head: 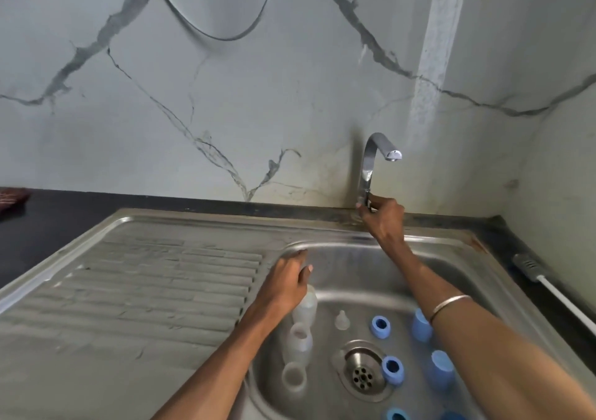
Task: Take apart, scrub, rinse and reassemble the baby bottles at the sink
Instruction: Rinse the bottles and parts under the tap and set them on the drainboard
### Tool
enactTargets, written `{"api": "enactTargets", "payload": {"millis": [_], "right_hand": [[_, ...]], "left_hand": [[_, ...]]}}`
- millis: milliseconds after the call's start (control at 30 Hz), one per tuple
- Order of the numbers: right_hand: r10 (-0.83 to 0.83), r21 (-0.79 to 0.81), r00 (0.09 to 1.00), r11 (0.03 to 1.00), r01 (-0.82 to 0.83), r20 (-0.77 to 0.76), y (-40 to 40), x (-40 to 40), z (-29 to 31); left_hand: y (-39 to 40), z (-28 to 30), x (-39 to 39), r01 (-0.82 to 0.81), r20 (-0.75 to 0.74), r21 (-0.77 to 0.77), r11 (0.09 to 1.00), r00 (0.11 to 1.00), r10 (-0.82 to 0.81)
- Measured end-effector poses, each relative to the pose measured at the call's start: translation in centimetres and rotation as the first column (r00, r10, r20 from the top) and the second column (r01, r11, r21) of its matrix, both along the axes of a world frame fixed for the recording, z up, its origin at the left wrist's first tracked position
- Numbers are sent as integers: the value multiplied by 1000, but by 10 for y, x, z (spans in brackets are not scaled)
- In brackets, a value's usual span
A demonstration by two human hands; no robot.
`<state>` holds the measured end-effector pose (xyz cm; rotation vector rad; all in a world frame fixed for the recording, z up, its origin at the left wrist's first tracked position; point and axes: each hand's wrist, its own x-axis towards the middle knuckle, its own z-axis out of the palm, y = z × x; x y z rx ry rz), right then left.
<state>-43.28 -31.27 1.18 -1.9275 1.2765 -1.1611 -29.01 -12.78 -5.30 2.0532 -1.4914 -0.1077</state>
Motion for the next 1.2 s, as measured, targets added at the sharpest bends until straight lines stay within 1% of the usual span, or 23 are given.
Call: {"api": "enactTargets", "payload": {"millis": [100, 233, 567, 633, 767, 833, 900, 967, 1033, 1100, 1200], "right_hand": [[23, -10, 1000, 1000, -23, 22, -8, -1, -1], [67, -17, 997, 998, -67, -50, -17, -4, 0], [78, -53, 971, 994, -93, -227, -29, -2, 3], [111, -22, 969, 993, -119, -220, -30, -6, 5], [190, 94, 963, 980, -175, -192, -28, -19, 9], [189, 131, 967, 977, -168, -169, -22, -23, 11], [132, 144, 980, 983, -110, -150, -18, -30, 8], [79, 132, 975, 990, -52, -207, -13, -40, -2], [75, 141, 942, 990, -30, -327, -7, -50, -16], [119, 190, 889, 981, -36, -442, 3, -58, -32], [230, 302, 778, 952, -54, -584, 22, -63, -55]], "left_hand": [[-2, -3, 1, 0, 6, 0, 1000, 1000, 0], [-5, -4, -4, 8, 27, -8, 1000, 1000, -8], [-3, -3, -6, -10, 15, 48, 999, 1000, 9], [-3, -5, -5, -16, 8, 76, 997, 1000, 16], [-5, -9, -2, -23, 10, 118, 993, 1000, 22], [-5, -9, -2, -30, 9, 130, 991, 1000, 29], [-6, -10, -2, -35, 12, 154, 987, 999, 33], [-5, -11, -1, -48, 35, 205, 978, 999, 42], [-4, -11, -3, -66, 62, 275, 959, 997, 51], [-2, -12, -5, -79, 75, 329, 941, 996, 57], [0, -14, -9, -79, 65, 370, 926, 996, 60]]}}
